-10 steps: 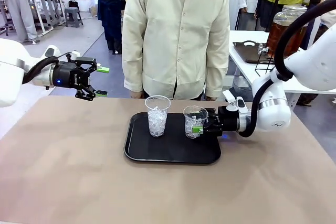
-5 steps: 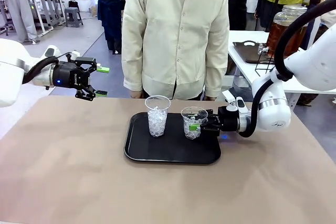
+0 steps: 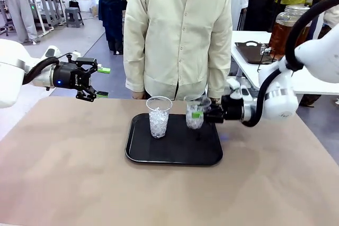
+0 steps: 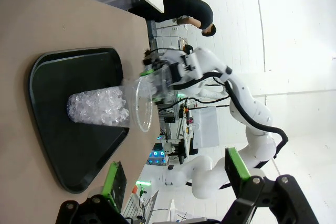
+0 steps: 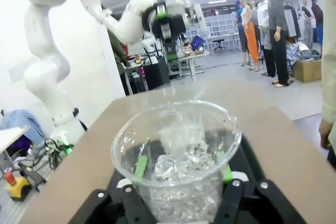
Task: Pour the drink into the iced cup.
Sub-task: Pick up the iced cup indicated by the human and present it to them, then open the gripper to release the iced cup you were holding.
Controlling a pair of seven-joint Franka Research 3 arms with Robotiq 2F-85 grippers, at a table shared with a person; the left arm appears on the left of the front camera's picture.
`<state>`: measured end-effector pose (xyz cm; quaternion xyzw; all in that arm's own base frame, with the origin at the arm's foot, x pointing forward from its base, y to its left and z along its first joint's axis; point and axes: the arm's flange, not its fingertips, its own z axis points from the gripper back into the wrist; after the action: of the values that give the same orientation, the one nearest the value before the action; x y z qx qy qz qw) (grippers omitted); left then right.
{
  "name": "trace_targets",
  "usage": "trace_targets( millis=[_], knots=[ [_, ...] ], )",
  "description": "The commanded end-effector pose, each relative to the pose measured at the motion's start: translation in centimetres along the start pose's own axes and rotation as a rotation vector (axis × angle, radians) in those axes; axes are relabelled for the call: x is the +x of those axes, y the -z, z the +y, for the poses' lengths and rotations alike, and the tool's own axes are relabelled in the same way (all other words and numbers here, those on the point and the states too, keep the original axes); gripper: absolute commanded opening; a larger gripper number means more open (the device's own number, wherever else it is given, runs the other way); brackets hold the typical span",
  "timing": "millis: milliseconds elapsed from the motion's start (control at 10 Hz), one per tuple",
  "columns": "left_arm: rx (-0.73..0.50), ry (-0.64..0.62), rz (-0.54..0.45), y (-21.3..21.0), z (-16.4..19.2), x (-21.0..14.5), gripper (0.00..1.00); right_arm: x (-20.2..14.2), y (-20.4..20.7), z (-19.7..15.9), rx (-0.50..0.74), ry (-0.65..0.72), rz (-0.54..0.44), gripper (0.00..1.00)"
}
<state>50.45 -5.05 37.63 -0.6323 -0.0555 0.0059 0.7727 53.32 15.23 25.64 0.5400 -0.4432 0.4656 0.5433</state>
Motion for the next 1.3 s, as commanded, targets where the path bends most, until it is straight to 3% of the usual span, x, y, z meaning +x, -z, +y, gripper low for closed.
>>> trace_targets(
  millis=[0,200,400,1200],
  knots=[
    [0.001,0.002,-0.002,-0.1,-0.1,0.0,1.00,6.0,-0.6,-0.8,0.038,0.019,0.016,0.62],
    [0.001,0.002,-0.002,-0.1,-0.1,0.0,1.00,10.4,-0.7,-1.7,0.036,-0.023,0.056,0.62],
    [0.001,0.002,-0.002,-0.1,-0.1,0.0,1.00,12.2,-0.9,-2.4,0.030,-0.019,0.068,0.62],
    [0.001,0.002,-0.002,-0.1,-0.1,0.0,1.00,11.4,-0.7,-1.4,0.027,-0.042,0.039,0.62]
  ],
)
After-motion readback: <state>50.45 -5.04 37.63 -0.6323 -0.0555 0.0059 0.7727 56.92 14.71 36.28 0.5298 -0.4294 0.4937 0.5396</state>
